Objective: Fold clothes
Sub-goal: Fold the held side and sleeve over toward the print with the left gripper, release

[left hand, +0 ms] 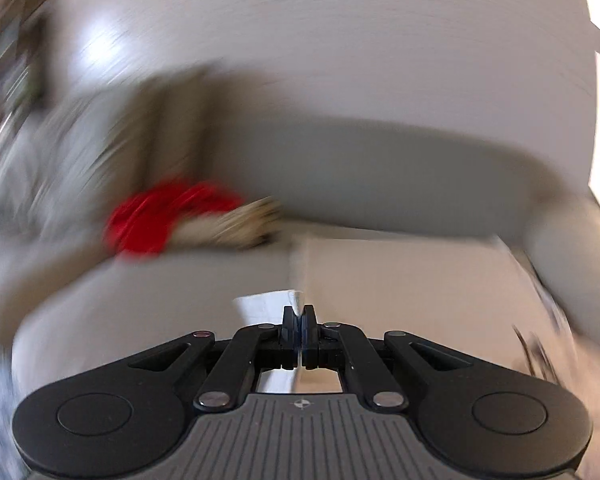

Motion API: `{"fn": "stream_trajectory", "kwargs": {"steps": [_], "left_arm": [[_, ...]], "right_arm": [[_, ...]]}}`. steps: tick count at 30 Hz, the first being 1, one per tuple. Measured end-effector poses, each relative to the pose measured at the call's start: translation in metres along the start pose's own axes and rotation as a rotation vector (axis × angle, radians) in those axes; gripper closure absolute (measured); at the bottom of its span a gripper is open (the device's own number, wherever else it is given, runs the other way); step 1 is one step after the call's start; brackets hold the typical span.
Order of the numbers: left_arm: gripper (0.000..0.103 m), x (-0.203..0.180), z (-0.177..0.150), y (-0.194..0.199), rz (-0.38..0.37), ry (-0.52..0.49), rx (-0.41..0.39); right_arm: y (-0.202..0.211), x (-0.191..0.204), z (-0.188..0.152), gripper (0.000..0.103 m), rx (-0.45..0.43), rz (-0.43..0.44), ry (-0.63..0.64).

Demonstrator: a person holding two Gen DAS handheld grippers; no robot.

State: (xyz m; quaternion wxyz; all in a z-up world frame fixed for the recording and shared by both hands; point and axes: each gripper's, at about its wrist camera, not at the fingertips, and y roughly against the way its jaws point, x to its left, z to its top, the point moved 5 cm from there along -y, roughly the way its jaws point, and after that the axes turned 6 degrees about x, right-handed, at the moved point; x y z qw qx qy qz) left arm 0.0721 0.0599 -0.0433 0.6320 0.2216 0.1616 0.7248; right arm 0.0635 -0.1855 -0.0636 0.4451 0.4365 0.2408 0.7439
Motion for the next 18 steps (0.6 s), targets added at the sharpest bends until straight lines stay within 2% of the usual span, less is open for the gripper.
{"fn": "stream_trajectory", "kwargs": {"steps": [3,6,8,9,11,12,13,15,18], "left_arm": [[0.103,-0.070,-0.016,-0.001,-0.048,-0.265,0.015],[0.102,-0.111,-0.046,-0.016,-0.056,-0.416,0.095],[0.096,-0.122,-0.066,-0.029,-0.040,-0.467,0.173],[0.088,-0.123,-0.073,-0.033,-0.028,-0.482,0.200],[0.081,-0.119,-0.074,-0.028,-0.011,-0.492,0.198],[0.070,-0.116,-0.074,-0.025,-0.003,-0.495,0.192],[0.064,-0.110,-0.070,-0.019,-0.010,-0.464,0.199],[0.064,-0.089,-0.056,-0.006,-0.052,-0.328,0.230],[0.055,-0.027,-0.044,0.017,-0.100,0.027,0.256]], "right_arm": [[0.001,-0.009,-0.001,0.049,0.002,0.016,-0.044],[0.002,-0.016,-0.002,0.049,0.006,0.026,-0.064],[0.003,-0.019,-0.003,0.049,0.014,0.035,-0.069],[0.003,-0.020,-0.004,0.049,0.017,0.040,-0.072],[0.004,-0.021,-0.005,0.049,0.020,0.047,-0.070],[0.005,-0.021,-0.005,0.049,0.020,0.047,-0.066],[0.006,-0.022,-0.004,0.048,0.017,0.044,-0.061],[0.007,-0.023,-0.003,0.048,0.012,0.045,-0.058],[0.008,-0.024,-0.001,0.048,0.012,0.072,-0.073]]}}
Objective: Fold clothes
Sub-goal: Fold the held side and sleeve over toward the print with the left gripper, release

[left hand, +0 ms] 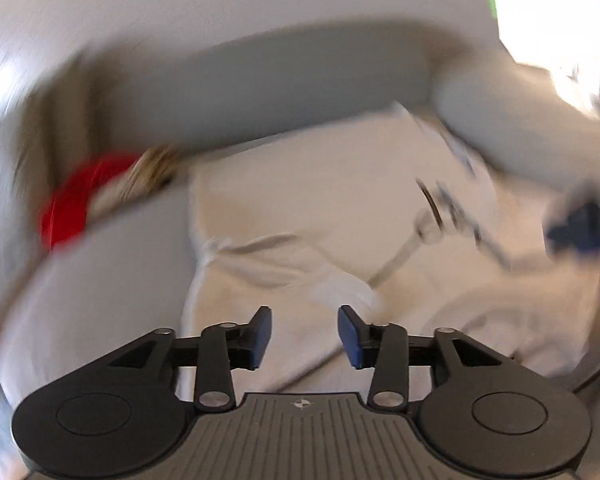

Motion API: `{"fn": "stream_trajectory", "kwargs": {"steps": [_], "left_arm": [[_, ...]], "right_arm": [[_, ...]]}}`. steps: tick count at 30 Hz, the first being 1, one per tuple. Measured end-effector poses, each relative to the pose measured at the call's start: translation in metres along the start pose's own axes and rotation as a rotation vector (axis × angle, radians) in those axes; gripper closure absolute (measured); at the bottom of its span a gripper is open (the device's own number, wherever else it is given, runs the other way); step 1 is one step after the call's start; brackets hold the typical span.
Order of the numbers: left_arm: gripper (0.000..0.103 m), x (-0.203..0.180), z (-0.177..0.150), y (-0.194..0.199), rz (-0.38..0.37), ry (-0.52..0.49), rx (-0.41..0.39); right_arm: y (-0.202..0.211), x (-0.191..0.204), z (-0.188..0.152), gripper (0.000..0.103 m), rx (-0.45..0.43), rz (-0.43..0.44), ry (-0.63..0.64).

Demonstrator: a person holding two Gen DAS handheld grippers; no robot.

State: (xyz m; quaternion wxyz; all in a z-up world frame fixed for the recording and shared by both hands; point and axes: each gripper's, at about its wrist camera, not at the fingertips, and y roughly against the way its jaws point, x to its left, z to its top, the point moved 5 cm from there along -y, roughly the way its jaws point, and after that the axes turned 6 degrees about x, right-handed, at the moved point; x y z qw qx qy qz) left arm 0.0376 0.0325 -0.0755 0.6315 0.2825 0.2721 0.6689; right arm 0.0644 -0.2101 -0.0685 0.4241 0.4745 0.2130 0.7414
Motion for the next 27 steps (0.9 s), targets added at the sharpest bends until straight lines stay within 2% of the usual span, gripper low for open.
{"fn": "stream_trajectory", "kwargs": {"steps": [2,5,8,11,14,17,19,20,21,22,24,25,27], "left_arm": [[0.056,0.043,-0.005,0.003,-0.032,0.223,0.021],[0.063,0.102,-0.016,-0.004,-0.080,0.525,0.070],[0.066,0.122,-0.029,-0.025,-0.180,0.679,0.151],[0.066,0.119,-0.035,-0.034,-0.272,0.717,0.174],[0.066,0.111,-0.037,-0.044,-0.249,0.668,0.206],[0.070,0.106,-0.043,-0.051,-0.278,0.679,0.235],[0.078,0.103,-0.047,-0.053,-0.286,0.683,0.236],[0.087,0.103,-0.047,-0.053,-0.295,0.686,0.228],[0.102,0.103,-0.047,-0.051,-0.313,0.695,0.219],[0.103,0.103,-0.046,-0.048,-0.321,0.704,0.206],[0.103,0.105,-0.045,-0.039,-0.296,0.710,0.173],[0.103,0.108,-0.046,-0.034,-0.251,0.712,0.160],[0.103,0.113,-0.050,-0.035,-0.205,0.740,0.173]], "right_arm": [[0.000,-0.001,0.000,0.047,-0.001,0.000,-0.001],[-0.003,-0.001,0.002,0.047,-0.003,-0.011,0.000],[-0.008,0.000,0.001,0.047,0.011,-0.005,-0.012],[-0.007,0.004,0.000,0.047,0.018,0.003,0.000],[-0.005,0.006,-0.001,0.047,0.009,-0.011,0.017],[-0.003,0.005,-0.002,0.047,0.008,-0.014,0.015],[-0.002,0.005,-0.003,0.047,0.009,-0.016,0.014],[-0.002,0.004,-0.003,0.047,0.008,-0.020,0.014],[-0.002,0.003,-0.003,0.047,0.008,-0.022,0.012],[-0.003,0.003,-0.003,0.047,0.009,-0.022,0.009],[-0.004,0.002,-0.002,0.047,0.014,-0.019,0.007],[-0.005,0.002,-0.002,0.047,0.017,-0.020,0.006],[-0.006,0.001,-0.003,0.047,0.022,-0.023,0.005]]}}
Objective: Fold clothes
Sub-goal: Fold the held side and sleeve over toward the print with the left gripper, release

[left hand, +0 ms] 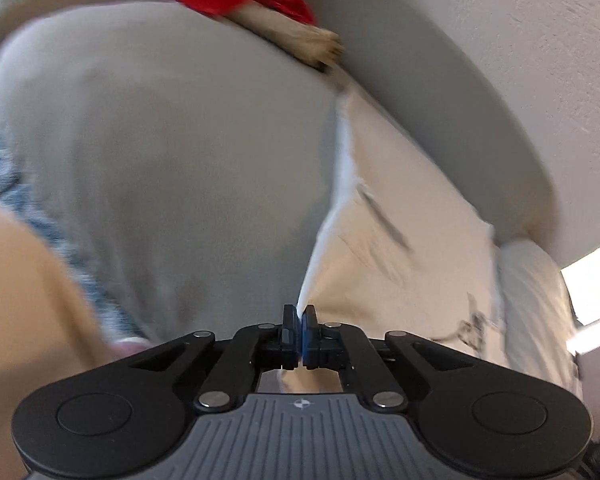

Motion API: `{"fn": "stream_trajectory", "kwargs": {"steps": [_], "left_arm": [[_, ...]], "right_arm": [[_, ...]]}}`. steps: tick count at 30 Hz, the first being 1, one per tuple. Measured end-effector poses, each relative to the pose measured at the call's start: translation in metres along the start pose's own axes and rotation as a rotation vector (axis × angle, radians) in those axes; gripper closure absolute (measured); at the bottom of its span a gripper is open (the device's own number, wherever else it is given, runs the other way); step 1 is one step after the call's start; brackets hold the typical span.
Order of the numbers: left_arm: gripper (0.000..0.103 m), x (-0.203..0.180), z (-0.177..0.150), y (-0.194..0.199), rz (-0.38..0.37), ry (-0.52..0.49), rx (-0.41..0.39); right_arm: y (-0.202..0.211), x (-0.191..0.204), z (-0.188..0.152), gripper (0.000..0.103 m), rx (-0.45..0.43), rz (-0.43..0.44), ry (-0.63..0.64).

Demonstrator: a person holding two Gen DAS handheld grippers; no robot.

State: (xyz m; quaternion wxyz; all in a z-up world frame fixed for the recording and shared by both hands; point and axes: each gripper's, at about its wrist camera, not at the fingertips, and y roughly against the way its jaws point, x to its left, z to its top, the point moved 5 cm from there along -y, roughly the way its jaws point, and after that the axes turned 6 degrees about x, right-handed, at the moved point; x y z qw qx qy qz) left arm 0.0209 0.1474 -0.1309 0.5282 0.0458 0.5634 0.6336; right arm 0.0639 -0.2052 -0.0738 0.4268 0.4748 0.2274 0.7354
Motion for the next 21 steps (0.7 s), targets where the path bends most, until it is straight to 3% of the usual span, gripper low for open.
{"fn": "stream_trajectory", "kwargs": {"steps": [4,6,9,11,12,15,17,18,19,21], "left_arm": [[0.102,-0.010,-0.007,-0.012,0.046,-0.086,0.022],[0.093,-0.020,-0.012,-0.011,0.087,-0.155,0.015],[0.071,-0.025,-0.016,0.001,0.243,-0.232,-0.007],[0.072,-0.029,-0.019,0.017,0.338,-0.285,-0.063],[0.075,-0.035,-0.022,0.023,0.347,-0.328,-0.092],[0.084,-0.057,-0.036,0.038,0.290,-0.471,-0.154],[0.085,-0.077,-0.049,0.033,0.218,-0.561,-0.134],[0.088,-0.088,-0.056,0.025,0.183,-0.602,-0.113],[0.089,-0.098,-0.064,0.018,0.148,-0.642,-0.091],[0.089,-0.119,-0.079,0.002,0.088,-0.725,-0.058]], "right_arm": [[-0.004,-0.006,-0.002,0.047,0.015,-0.008,-0.017],[-0.004,-0.010,-0.002,0.047,0.016,-0.018,-0.022],[0.005,-0.016,-0.003,0.044,-0.004,-0.053,-0.019],[0.013,-0.023,-0.004,0.041,-0.024,-0.086,-0.014],[0.016,-0.027,-0.005,0.041,-0.030,-0.106,-0.009],[0.015,-0.040,-0.008,0.042,-0.038,-0.164,-0.006],[0.006,-0.044,-0.006,0.062,-0.031,-0.206,0.020],[0.000,-0.040,-0.004,0.079,-0.037,-0.229,0.065],[-0.005,-0.036,-0.002,0.085,-0.044,-0.252,0.111],[-0.015,-0.027,0.002,0.085,-0.064,-0.286,0.199]]}}
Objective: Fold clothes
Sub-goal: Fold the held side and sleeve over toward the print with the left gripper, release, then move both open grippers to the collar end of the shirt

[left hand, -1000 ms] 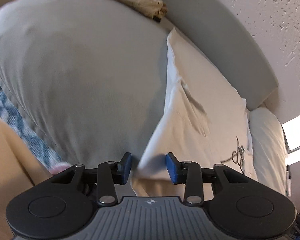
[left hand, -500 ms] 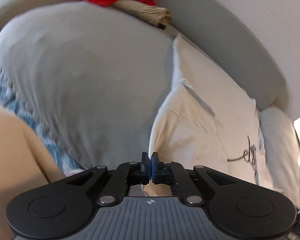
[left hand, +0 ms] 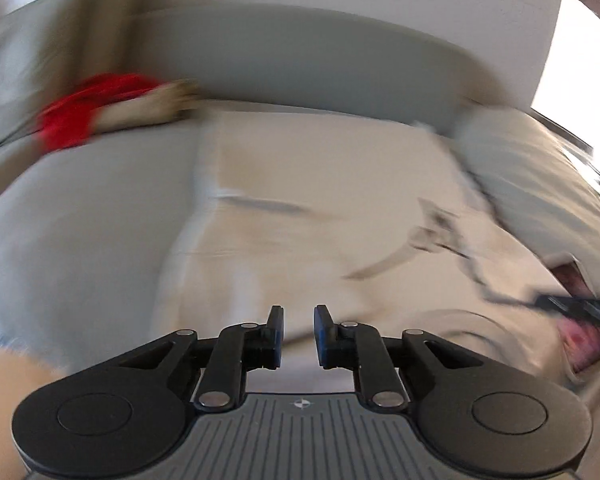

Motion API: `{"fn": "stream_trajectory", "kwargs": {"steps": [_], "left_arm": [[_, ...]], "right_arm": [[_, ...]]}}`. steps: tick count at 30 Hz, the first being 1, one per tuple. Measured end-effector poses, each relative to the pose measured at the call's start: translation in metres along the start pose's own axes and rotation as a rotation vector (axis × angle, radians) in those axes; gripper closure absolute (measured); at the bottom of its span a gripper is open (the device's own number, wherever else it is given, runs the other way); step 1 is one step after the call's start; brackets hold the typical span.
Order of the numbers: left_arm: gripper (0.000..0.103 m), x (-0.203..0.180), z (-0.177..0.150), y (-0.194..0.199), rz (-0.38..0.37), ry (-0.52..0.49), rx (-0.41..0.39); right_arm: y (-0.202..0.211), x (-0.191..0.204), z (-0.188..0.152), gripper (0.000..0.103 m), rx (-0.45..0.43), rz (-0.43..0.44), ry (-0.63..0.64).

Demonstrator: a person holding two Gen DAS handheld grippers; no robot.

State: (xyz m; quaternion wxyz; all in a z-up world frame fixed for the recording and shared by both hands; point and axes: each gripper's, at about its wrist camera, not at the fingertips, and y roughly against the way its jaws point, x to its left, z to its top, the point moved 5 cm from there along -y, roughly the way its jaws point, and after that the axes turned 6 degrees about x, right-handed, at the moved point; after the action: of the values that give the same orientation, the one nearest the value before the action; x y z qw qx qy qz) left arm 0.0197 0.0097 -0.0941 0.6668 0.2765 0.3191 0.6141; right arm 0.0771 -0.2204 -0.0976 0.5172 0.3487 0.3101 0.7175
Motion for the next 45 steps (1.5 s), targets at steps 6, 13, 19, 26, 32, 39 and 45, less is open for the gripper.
{"fn": "stream_trajectory", "kwargs": {"steps": [6,13,19,26,32,39,45], "left_arm": [[0.093,-0.038,-0.023,-0.032,-0.023,-0.121,0.089],[0.090,-0.039,-0.056,-0.024,-0.042,-0.272,0.302],[0.076,-0.041,-0.036,0.000,-0.022,-0.256,0.103],[0.078,-0.037,-0.023,-0.019,0.039,-0.179,0.069],[0.077,-0.037,-0.030,-0.035,0.016,-0.169,0.190],[0.076,-0.029,-0.036,-0.016,-0.014,-0.159,0.324],[0.075,0.000,0.009,0.031,-0.018,-0.022,0.145]], "right_arm": [[-0.041,-0.001,0.002,0.068,0.070,-0.080,0.030],[-0.005,0.004,-0.052,0.068,0.197,-0.044,0.079],[0.022,0.008,-0.063,0.068,0.078,-0.081,0.113],[0.005,0.021,-0.031,0.068,-0.006,-0.068,0.117],[-0.011,0.024,-0.050,0.061,0.100,-0.071,0.139],[-0.006,0.028,-0.072,0.054,0.273,-0.007,0.155],[0.042,0.028,-0.034,0.046,0.106,0.091,0.112]]}}
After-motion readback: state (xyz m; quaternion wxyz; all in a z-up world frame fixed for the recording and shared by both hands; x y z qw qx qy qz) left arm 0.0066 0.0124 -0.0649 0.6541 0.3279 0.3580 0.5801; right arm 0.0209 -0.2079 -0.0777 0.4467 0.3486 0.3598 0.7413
